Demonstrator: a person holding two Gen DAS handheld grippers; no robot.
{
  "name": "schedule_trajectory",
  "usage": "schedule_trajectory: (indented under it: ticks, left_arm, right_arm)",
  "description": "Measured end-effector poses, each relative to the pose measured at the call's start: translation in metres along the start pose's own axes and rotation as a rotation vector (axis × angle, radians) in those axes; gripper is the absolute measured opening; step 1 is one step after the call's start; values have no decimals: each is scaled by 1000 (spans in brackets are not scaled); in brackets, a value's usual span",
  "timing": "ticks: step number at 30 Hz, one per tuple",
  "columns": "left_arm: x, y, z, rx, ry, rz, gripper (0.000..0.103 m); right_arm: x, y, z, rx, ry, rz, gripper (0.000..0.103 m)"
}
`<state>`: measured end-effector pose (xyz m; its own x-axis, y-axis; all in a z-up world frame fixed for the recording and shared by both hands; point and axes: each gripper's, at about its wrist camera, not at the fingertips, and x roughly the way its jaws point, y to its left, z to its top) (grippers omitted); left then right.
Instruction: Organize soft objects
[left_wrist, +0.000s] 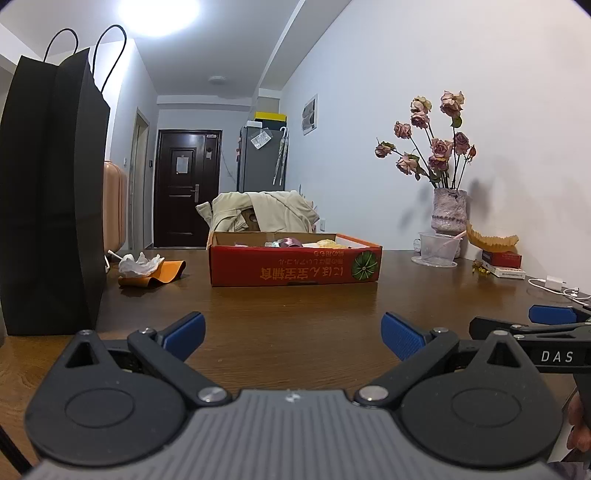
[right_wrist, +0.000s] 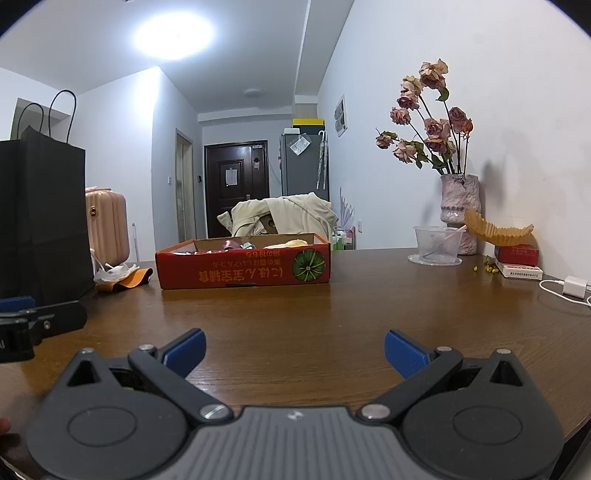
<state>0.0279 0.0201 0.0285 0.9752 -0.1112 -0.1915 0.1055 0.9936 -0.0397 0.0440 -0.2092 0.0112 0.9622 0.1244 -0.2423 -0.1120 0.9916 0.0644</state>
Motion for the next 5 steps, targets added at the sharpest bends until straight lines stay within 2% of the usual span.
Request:
schedule_trajectory:
  ticks: [5]
  left_arm:
    - [0, 0, -1, -8, 6, -14, 103]
  right_arm:
    - [2, 1, -1, -5, 10, -1, 103]
